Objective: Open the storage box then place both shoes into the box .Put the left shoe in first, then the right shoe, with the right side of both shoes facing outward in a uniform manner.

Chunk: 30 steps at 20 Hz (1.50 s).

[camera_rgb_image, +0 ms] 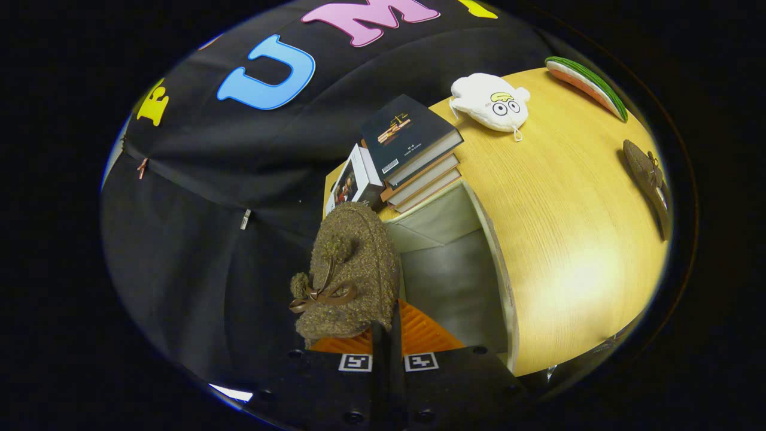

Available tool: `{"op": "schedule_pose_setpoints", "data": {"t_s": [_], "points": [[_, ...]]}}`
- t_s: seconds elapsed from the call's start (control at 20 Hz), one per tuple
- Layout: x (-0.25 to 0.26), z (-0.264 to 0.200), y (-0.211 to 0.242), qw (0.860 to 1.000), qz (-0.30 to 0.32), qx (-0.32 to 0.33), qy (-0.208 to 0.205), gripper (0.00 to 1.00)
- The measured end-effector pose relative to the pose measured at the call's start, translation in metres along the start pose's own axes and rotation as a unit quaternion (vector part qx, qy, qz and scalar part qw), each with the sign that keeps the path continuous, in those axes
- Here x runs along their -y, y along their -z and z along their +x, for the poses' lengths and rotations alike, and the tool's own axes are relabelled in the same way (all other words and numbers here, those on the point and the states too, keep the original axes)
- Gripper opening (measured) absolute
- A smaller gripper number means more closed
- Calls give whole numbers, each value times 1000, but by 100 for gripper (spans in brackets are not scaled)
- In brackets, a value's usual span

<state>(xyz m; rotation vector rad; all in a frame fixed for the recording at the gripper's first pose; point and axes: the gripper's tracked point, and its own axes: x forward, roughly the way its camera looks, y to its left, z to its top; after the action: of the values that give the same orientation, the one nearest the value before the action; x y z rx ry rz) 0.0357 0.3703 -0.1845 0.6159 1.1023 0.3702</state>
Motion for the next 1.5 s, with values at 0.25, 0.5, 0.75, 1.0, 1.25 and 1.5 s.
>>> {"op": "schedule_pose_setpoints", "data": {"t_s": [0.25,0.5,0.75,1.0,1.25,1.5], "points": [[5,20,19,1000,3,-16,21,5],[12,34,22,999,4,-24,40,8],[-14,37,38,998,4,-62,-4,61],[-38,-4,20,998,-29,-35,-51,99],[3,-73,-20,989,-141,36,-36,98],[114,-137,-65,957,-272,84,54,98]]}}
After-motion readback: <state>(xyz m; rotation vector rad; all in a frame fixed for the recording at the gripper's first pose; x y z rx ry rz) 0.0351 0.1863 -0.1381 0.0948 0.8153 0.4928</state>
